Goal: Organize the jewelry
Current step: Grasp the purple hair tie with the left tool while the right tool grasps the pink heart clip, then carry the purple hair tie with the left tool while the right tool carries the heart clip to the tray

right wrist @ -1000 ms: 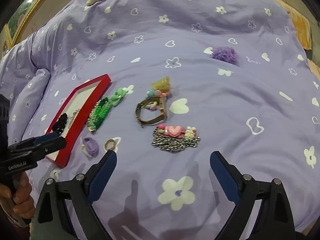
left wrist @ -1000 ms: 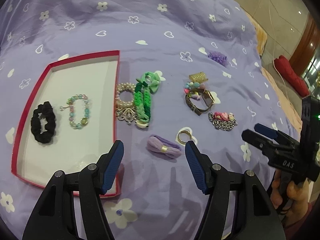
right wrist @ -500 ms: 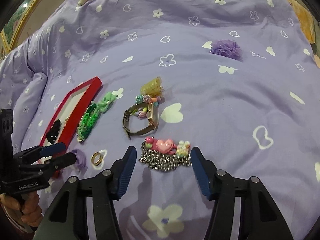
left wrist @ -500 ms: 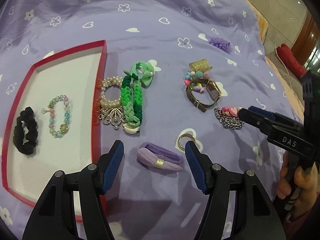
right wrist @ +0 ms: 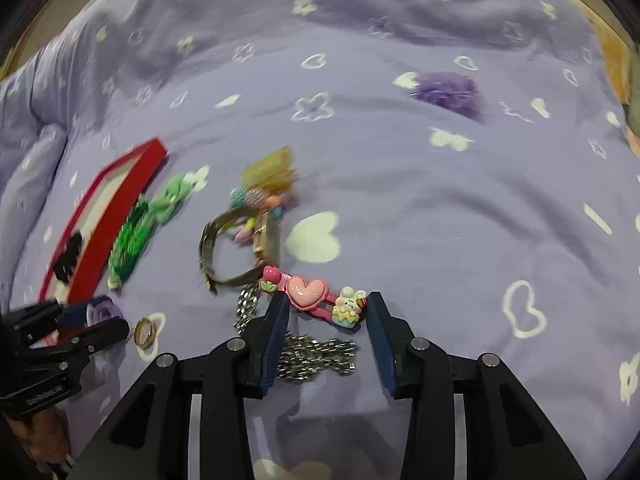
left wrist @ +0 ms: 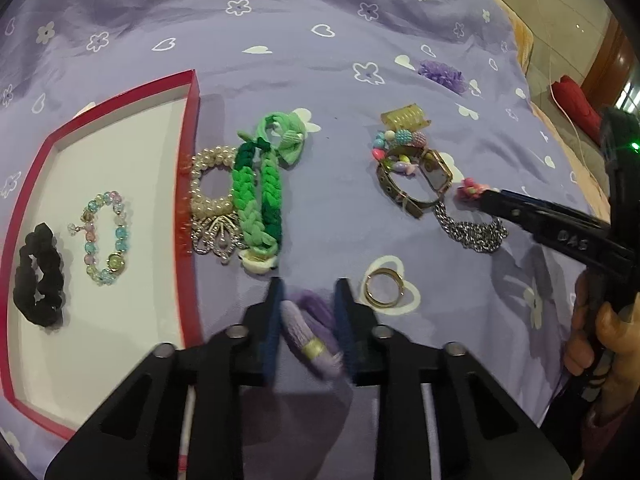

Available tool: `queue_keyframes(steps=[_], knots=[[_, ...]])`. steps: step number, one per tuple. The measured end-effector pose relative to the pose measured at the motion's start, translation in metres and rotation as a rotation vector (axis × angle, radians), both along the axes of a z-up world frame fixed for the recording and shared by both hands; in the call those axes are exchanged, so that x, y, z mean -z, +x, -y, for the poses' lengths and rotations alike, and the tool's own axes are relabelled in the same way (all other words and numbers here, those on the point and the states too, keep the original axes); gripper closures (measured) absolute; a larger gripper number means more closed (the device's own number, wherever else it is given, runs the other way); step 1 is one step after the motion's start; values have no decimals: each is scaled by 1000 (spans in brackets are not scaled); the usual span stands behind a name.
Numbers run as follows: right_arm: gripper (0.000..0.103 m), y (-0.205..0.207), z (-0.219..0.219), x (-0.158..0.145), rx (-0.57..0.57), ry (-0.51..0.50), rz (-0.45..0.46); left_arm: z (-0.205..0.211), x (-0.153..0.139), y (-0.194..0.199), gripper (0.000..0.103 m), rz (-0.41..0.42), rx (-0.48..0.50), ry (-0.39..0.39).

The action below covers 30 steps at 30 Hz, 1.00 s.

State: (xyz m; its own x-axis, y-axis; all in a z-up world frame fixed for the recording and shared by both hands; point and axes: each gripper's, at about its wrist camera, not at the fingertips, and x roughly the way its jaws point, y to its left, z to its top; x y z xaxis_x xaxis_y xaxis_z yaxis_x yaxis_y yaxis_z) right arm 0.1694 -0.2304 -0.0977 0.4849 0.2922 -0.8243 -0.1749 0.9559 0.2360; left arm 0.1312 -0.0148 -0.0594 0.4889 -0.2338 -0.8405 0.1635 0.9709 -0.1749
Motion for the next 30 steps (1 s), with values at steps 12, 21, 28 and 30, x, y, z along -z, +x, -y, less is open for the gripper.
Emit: queue_keyframes(steps=[12, 21, 28, 30], knots=[[63, -25, 8, -34, 8, 140, 58, -12, -29, -20, 97, 82, 15, -70], [63, -46, -18, -42, -54, 176, 58, -25, -46, -37, 97, 110, 11, -115], [63, -55, -14, -45, -42, 174, 64, -9, -46, -36, 96, 122, 41, -109], [63, -57, -11, -47, -38, 175, 68, -10, -49, -40, 97, 136, 42, -111]])
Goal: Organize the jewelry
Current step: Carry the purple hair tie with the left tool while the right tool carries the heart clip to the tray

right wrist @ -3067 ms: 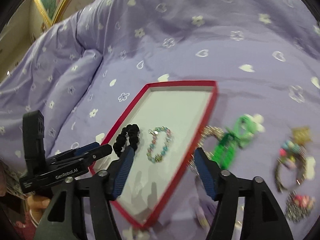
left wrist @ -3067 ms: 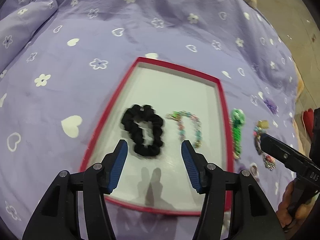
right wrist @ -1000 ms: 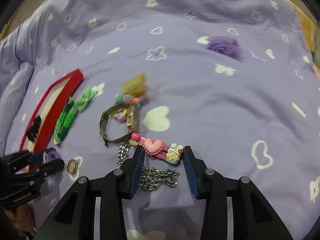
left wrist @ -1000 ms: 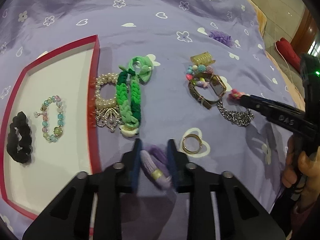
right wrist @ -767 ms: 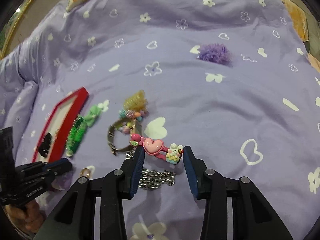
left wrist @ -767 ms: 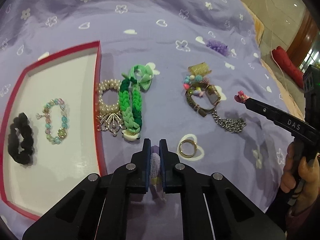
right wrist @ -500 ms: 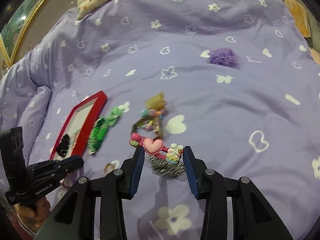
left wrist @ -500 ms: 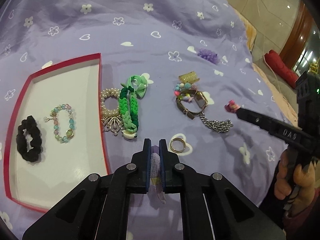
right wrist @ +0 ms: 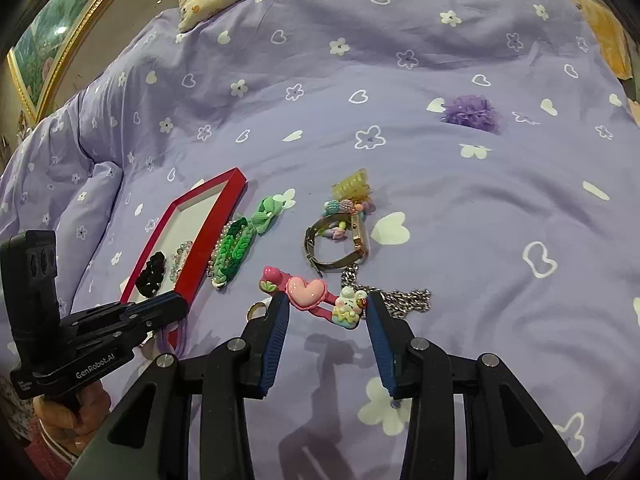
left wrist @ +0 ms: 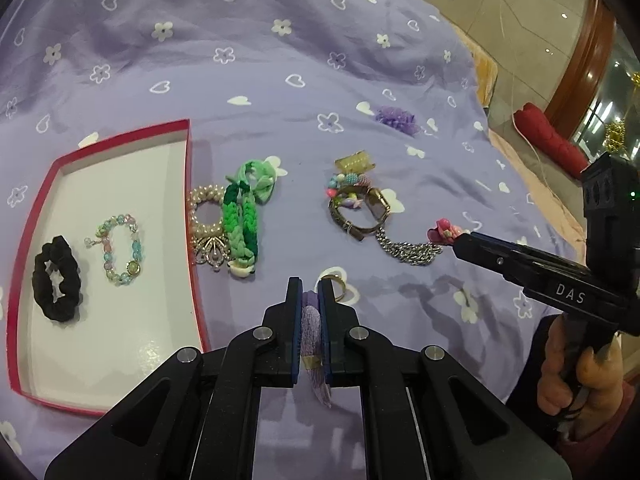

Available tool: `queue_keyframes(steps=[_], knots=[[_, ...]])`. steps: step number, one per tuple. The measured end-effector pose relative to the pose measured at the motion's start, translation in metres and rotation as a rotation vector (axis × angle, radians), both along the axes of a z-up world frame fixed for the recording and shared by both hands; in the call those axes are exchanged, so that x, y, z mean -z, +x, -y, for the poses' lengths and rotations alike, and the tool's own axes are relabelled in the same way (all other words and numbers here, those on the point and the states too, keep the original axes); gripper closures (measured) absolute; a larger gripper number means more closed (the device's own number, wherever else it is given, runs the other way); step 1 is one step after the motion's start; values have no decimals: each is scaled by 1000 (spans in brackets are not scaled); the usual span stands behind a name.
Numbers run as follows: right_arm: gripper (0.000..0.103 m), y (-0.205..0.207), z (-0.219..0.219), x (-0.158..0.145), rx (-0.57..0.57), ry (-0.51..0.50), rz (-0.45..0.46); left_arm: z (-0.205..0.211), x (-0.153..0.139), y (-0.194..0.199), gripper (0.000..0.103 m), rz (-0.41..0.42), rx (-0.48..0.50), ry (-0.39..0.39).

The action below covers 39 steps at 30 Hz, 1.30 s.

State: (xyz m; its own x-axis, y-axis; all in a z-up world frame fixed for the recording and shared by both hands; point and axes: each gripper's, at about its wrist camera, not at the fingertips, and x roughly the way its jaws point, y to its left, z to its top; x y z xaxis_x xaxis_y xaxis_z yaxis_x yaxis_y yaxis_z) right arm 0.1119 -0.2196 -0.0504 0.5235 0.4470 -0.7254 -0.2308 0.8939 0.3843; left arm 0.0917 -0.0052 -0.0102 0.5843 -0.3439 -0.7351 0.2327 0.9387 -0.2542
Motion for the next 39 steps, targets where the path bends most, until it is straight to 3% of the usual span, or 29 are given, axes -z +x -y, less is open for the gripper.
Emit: queue_keyframes(steps=[9, 19, 32, 39], knots=[[63, -3, -6, -4, -23, 37, 3, -38, -20, -16, 97, 27, -58, -47], [63, -2, -67, -12, -162, 73, 9, -115, -28, -28, 97, 33, -220, -116], [63, 5, -174, -13, -380, 74, 22, -174, -7, -26, 97, 6, -370, -97], [63, 29, -219, 2, -437, 22, 1, -190, 9, -5, 97, -12, -406, -30]])
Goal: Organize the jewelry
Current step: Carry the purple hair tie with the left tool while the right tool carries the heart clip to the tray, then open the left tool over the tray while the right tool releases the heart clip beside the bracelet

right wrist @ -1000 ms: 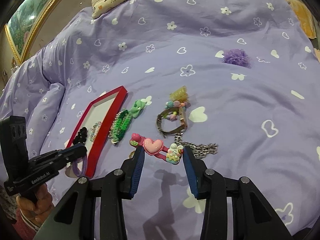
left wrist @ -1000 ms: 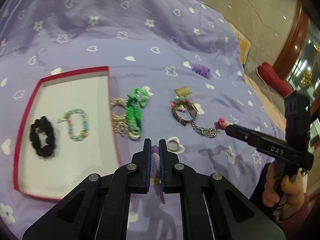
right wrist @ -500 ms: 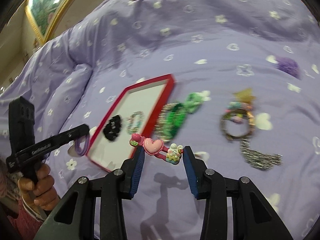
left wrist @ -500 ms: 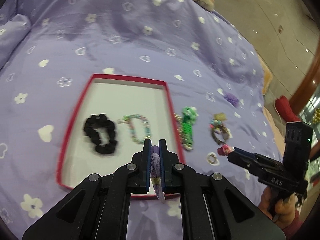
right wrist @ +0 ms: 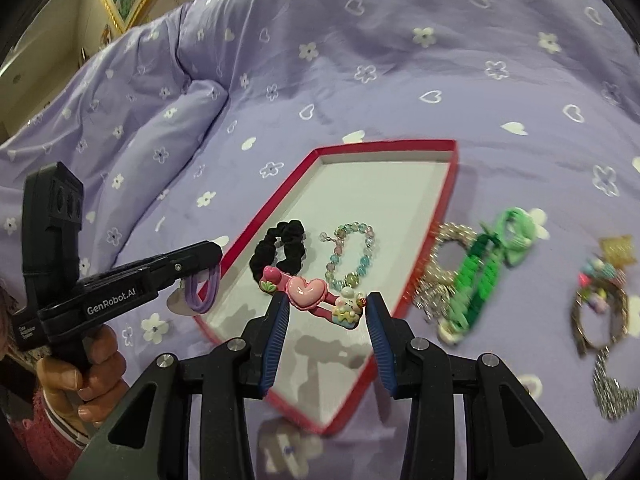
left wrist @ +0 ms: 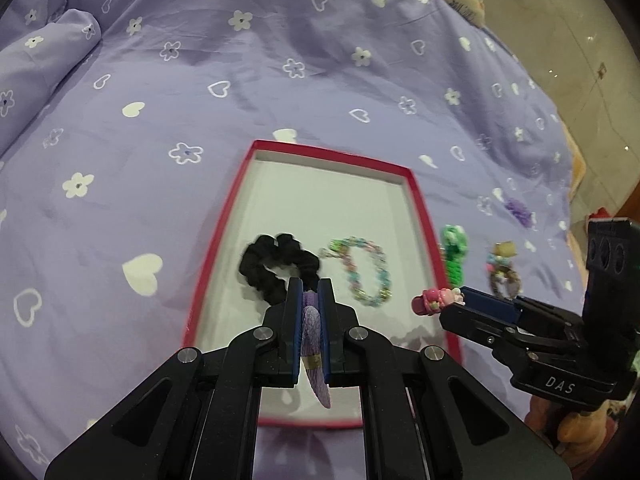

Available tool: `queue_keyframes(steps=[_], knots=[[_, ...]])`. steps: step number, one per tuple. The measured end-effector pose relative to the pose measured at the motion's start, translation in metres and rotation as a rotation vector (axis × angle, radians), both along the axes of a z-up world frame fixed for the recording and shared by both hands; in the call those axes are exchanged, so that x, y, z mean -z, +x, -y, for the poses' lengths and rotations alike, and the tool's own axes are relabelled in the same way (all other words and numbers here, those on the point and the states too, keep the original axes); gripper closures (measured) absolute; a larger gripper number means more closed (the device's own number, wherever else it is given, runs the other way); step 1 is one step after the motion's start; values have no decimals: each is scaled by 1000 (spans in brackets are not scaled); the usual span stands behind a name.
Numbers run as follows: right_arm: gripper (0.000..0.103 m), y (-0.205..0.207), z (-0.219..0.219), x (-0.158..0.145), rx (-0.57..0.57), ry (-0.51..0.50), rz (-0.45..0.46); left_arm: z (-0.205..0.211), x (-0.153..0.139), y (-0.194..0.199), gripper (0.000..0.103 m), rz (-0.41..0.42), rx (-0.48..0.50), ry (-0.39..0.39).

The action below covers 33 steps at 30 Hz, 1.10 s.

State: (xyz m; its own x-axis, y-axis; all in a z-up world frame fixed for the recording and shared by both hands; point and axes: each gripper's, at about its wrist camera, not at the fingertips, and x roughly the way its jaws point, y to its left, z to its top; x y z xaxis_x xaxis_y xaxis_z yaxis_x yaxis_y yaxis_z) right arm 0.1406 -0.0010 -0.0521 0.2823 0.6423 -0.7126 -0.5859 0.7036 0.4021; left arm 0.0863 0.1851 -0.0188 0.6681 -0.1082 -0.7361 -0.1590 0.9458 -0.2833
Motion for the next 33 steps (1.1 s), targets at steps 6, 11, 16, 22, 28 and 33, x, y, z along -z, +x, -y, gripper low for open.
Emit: queue_keyframes(steps=[6, 11, 16, 22, 28, 33], knots=[[63, 17, -27, 13, -35, -54, -7, -7, 16, 22, 97, -39, -4, 36], [63, 30, -43, 27, -56, -115, -19, -16, 36, 37, 97, -94, -15, 23], [63, 30, -53, 34, -92, -181, -10, -19, 50, 41, 95, -133, -15, 5], [62, 29, -59, 36, -111, -218, 15, -16, 48, 40, 80, -137, -15, 35], [62, 30, -60, 37, -124, -227, 21, -15, 47, 37, 65, -136, -21, 43], [62, 30, -58, 37, -124, -215, 18, -17, 47, 36, 64, -147, -30, 34]])
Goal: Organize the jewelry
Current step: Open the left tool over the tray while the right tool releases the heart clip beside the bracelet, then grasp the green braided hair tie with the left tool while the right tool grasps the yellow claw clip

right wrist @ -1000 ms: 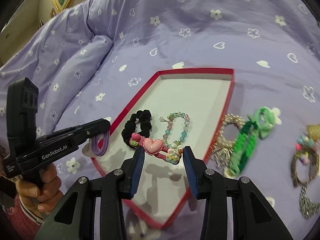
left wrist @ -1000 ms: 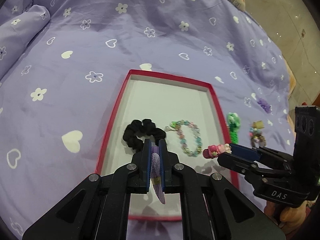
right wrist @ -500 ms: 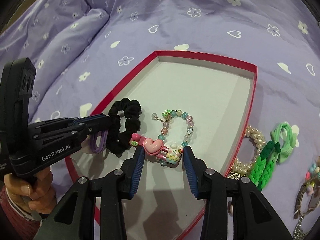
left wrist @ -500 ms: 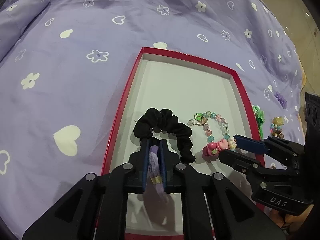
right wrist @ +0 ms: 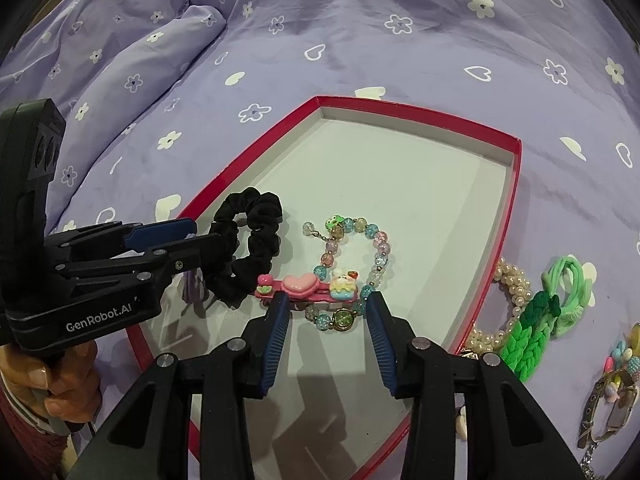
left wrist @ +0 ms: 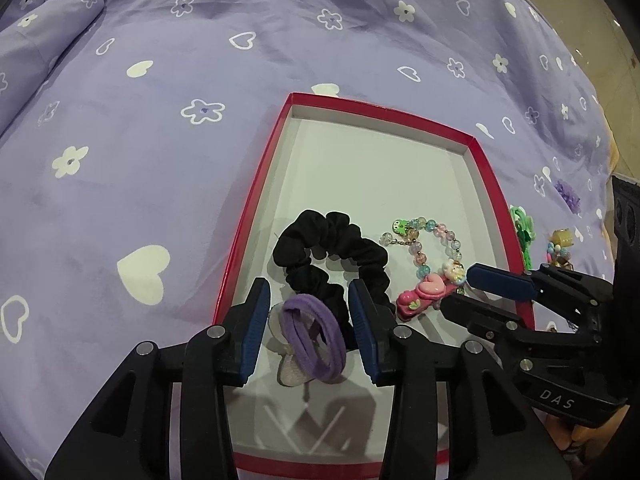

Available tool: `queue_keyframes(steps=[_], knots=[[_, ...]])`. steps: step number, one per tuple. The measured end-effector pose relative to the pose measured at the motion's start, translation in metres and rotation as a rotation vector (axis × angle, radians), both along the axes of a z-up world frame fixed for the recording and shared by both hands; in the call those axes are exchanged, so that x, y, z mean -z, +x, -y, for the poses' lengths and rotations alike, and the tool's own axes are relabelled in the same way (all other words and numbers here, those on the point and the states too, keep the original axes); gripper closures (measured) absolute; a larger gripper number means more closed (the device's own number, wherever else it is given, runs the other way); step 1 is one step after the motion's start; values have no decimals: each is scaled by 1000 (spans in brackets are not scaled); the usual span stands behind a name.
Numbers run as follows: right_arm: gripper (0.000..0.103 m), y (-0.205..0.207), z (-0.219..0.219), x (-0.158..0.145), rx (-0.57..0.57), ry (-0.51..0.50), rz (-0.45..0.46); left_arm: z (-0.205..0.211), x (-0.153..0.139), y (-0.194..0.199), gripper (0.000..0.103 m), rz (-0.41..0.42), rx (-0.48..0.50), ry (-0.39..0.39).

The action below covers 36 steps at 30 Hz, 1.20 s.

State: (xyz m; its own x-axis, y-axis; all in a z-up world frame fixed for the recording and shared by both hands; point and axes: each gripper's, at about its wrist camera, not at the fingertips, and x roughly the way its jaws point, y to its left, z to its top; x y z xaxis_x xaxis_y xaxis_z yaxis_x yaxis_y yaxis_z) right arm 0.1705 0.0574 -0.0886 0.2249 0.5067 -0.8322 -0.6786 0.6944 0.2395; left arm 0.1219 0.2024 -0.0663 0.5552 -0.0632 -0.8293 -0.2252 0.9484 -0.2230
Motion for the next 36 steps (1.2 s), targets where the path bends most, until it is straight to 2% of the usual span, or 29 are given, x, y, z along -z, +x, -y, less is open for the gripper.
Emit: queue_keyframes(steps=[3, 5, 11, 15, 20, 27, 36], knots=[[62, -1, 4, -2, 8, 16, -12, -2, -2, -4, 60, 3, -11, -5], [62, -2, 7, -5, 16, 26, -15, -3, -5, -7, 51, 7, -22, -4], [60, -10, 37, -24, 65, 93, -11, -4, -19, -22, 46, 34, -45, -8], [48, -20, 73, -38, 136, 161, -2, 1, -29, -33, 43, 53, -51, -2], [46, -27, 116, -46, 229, 210, -4, 11, -42, -47, 41, 79, -47, -6], [45, -35, 178, -40, 358, 222, -29, 39, -56, -49, 41, 106, 3, 4], [45, -47, 237, -35, 467, 207, -24, 93, -67, -41, 41, 123, 125, 19]])
